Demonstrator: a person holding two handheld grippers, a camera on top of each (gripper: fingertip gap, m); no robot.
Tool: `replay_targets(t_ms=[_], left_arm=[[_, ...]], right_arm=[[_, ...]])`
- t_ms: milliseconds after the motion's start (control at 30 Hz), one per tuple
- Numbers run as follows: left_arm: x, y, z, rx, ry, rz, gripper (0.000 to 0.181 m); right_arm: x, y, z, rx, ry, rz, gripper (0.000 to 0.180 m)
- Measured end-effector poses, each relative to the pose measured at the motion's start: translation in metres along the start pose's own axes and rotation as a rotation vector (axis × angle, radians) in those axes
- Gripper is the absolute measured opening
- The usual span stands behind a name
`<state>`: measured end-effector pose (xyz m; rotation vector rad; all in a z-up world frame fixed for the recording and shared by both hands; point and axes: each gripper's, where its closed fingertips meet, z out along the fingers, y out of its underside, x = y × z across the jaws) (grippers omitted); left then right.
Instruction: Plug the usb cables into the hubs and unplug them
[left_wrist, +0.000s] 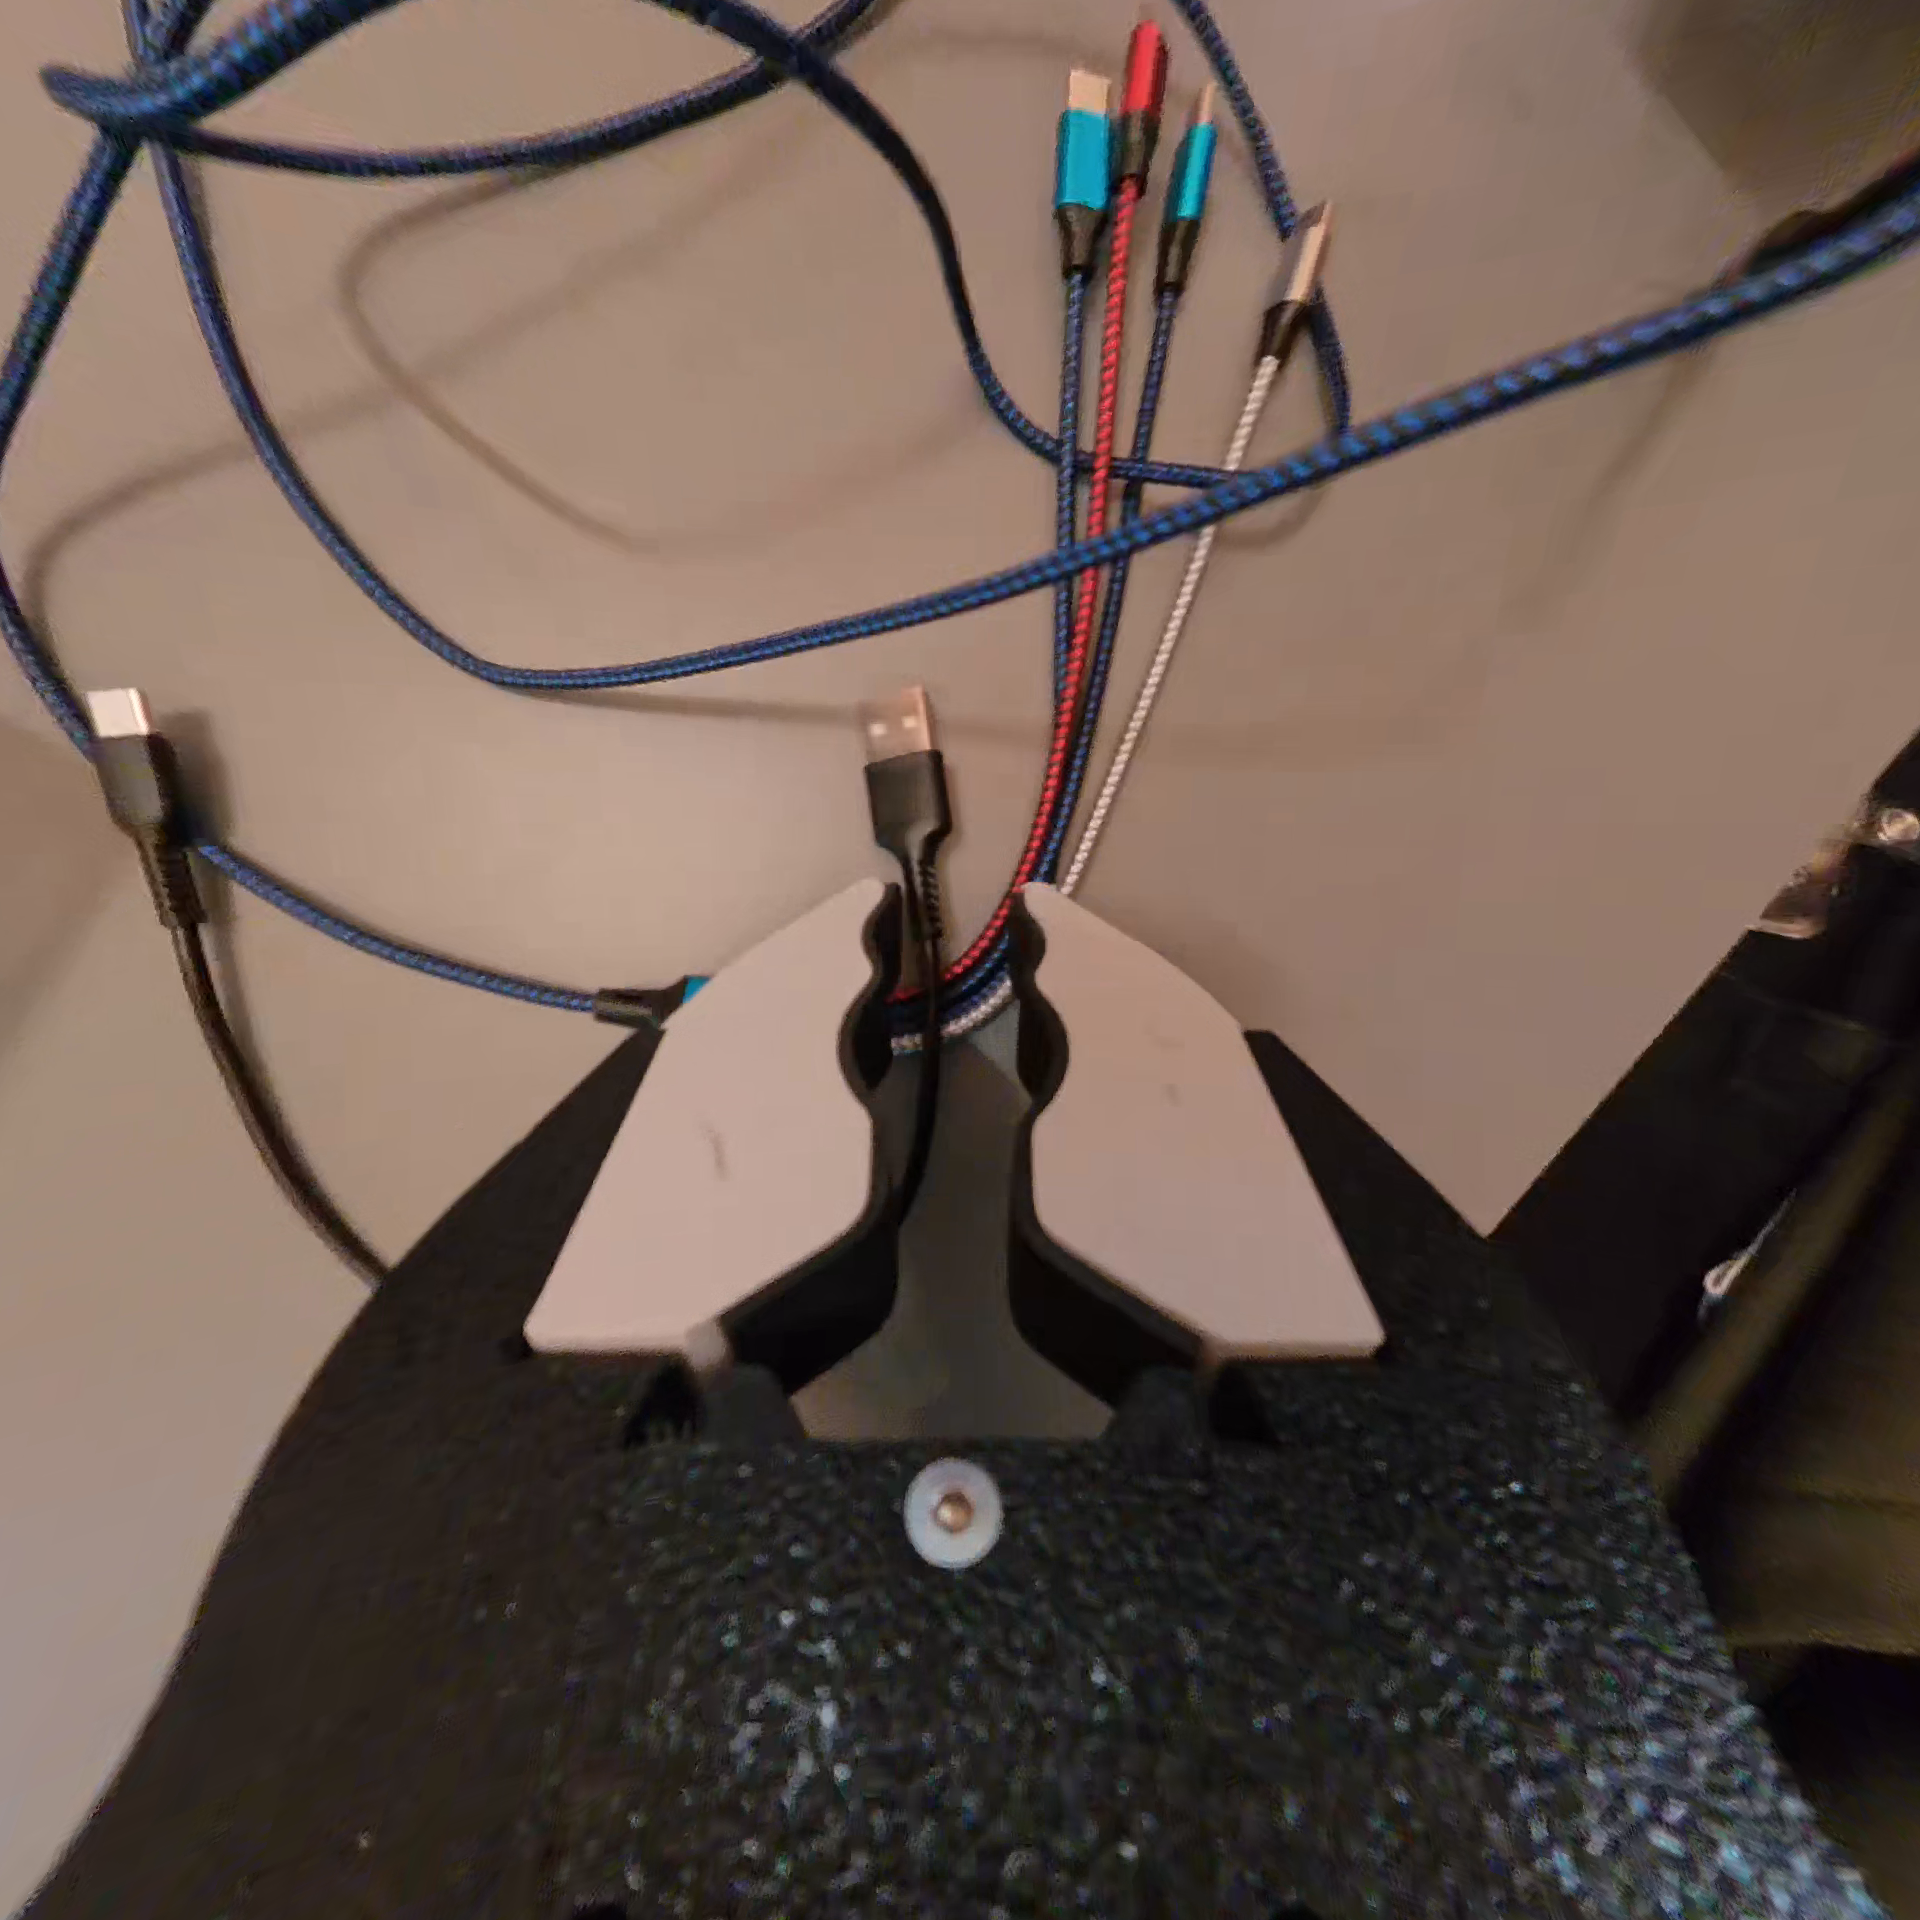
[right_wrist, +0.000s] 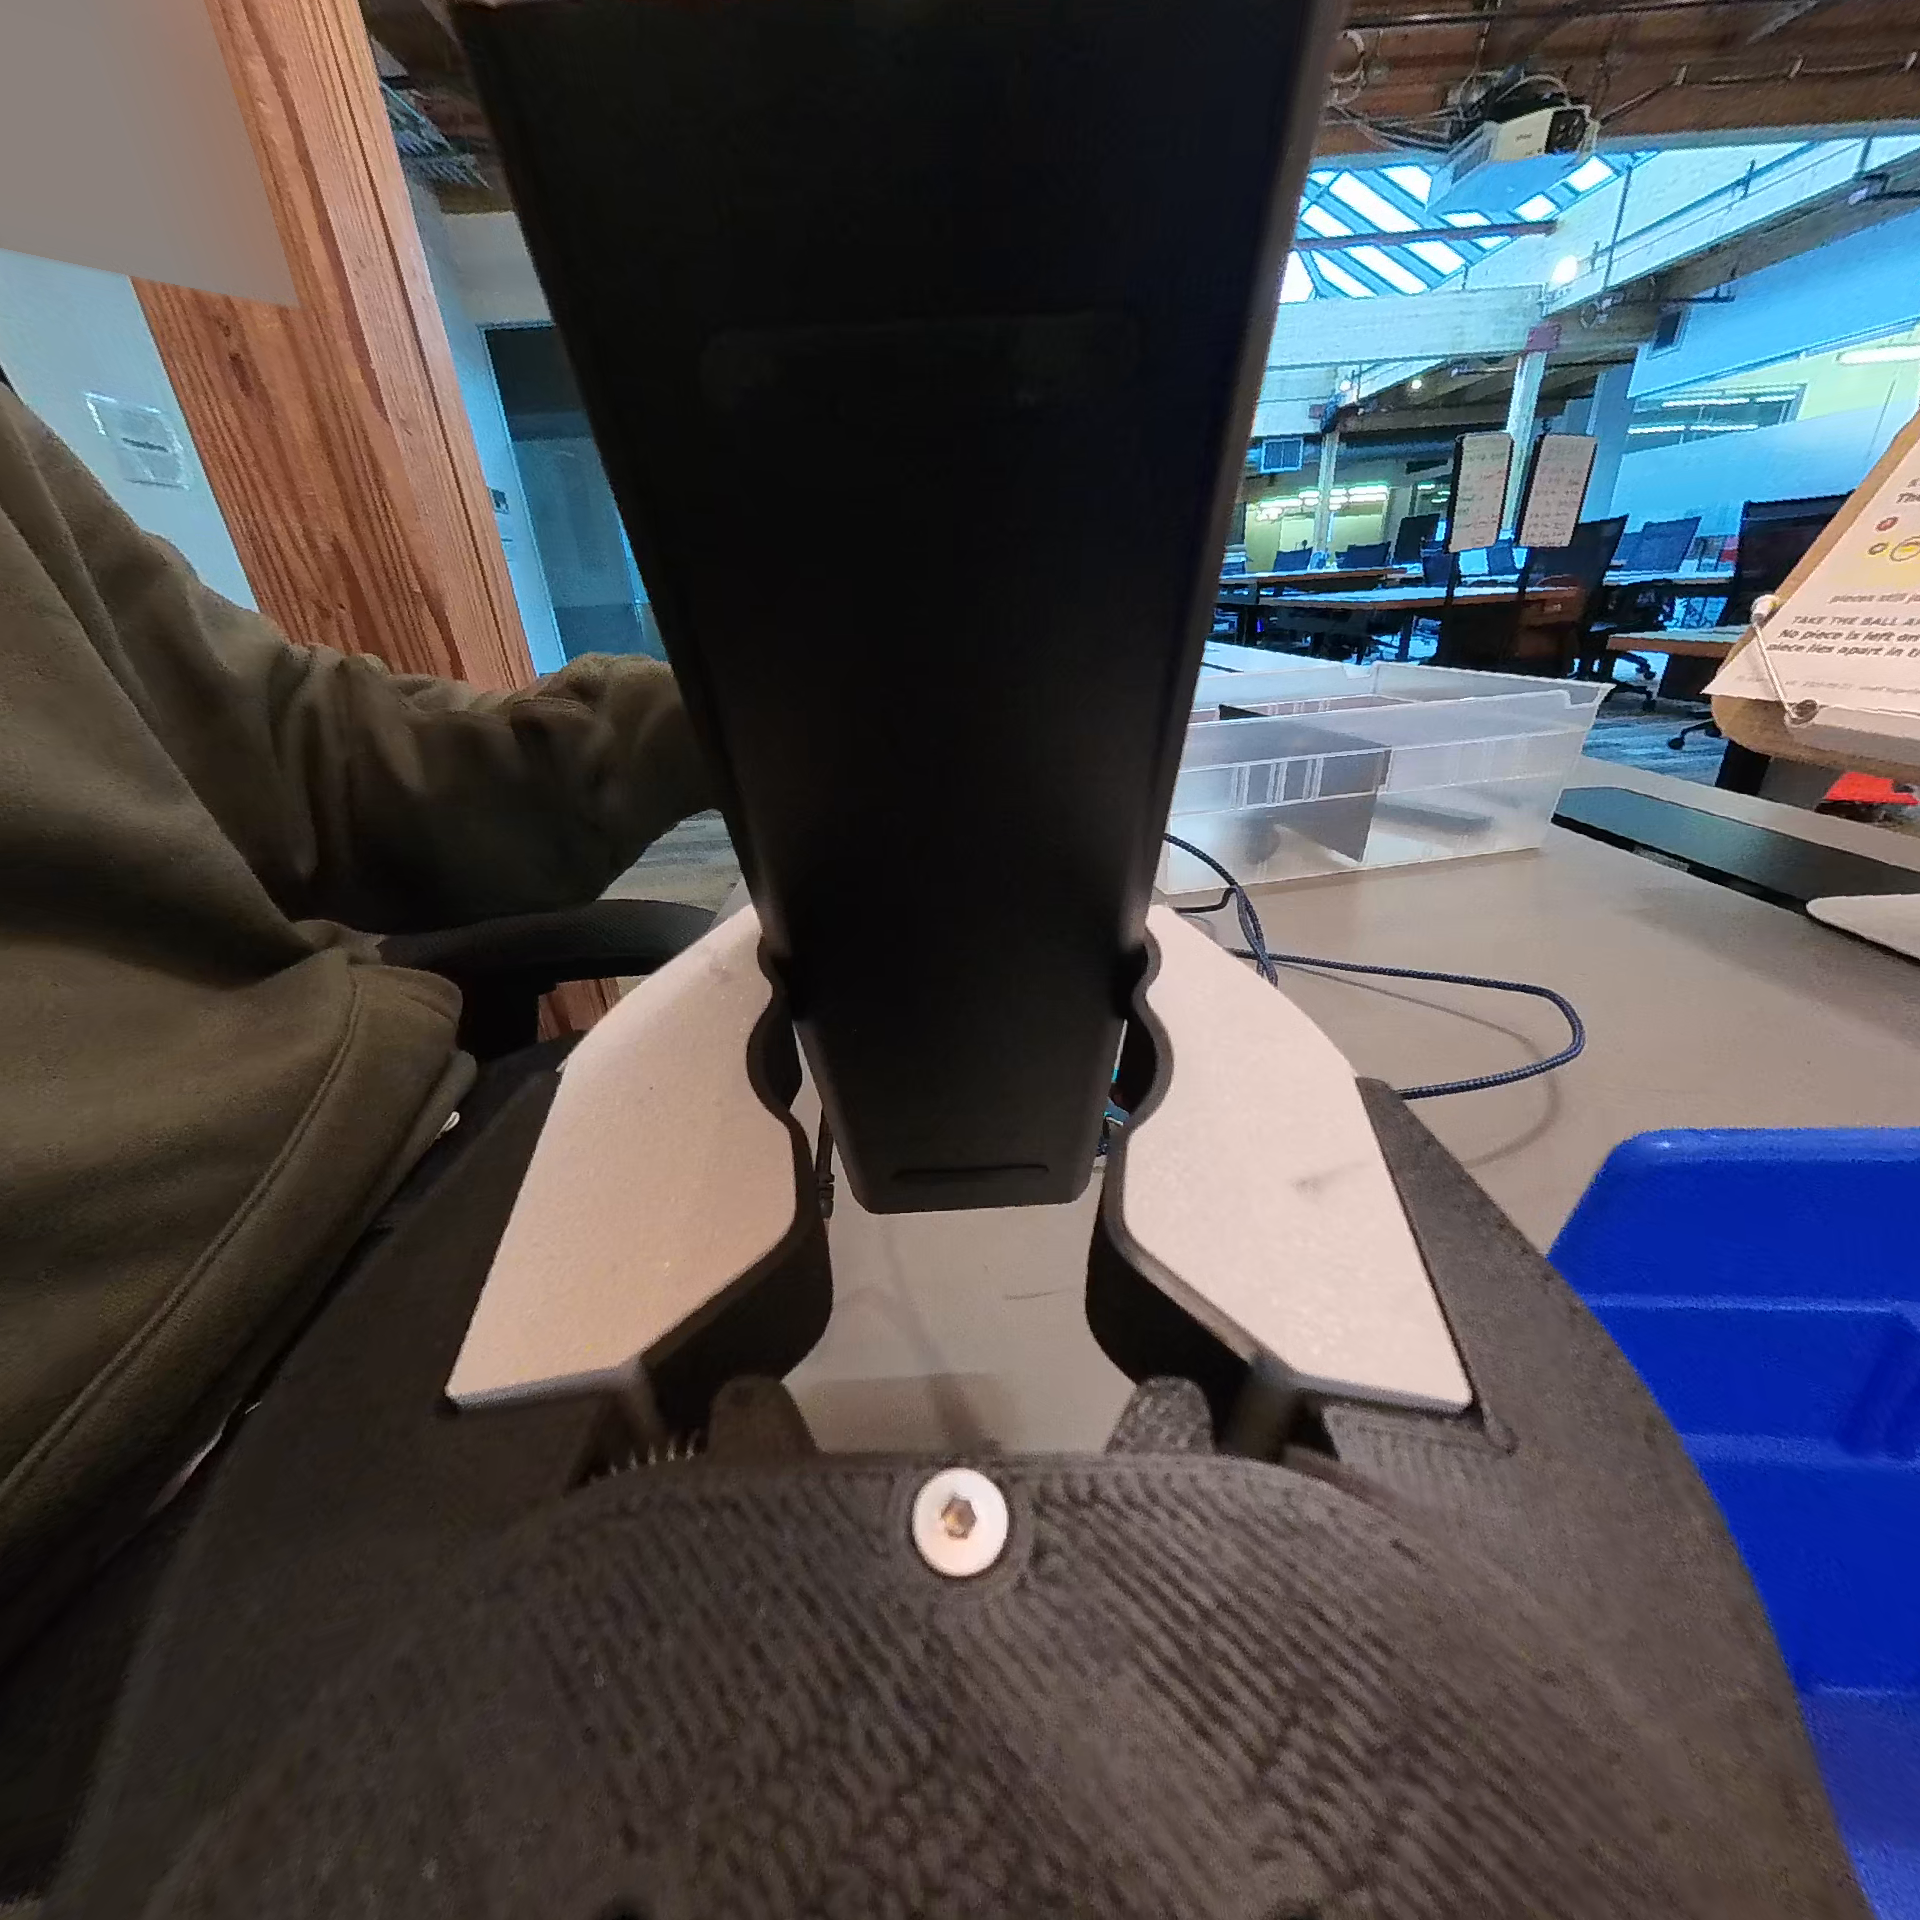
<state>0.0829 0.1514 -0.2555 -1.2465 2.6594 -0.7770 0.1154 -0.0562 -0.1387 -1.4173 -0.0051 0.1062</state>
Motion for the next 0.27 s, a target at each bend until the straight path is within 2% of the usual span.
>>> replay_targets(t_ms=[33,167,267], left_arm=[[-0.004,0.001,0.002,-0.02,-0.018,-0.016,0.018],[-0.005,0.0,0.009,-0.036,-0.011,-0.047,0.005],[-0.009,-0.001,0.001,-0.024,-0.076,0.063,0.005]], right_arm=[[0.0,0.001,0.001,-0.004,0.001,-0.002,0.06],[0.0,0.005,0.004,-0.037,0.015,-0.014,0.06],[0.002,0.011,0.009,-0.086,0.029,-0.016,0.06]])
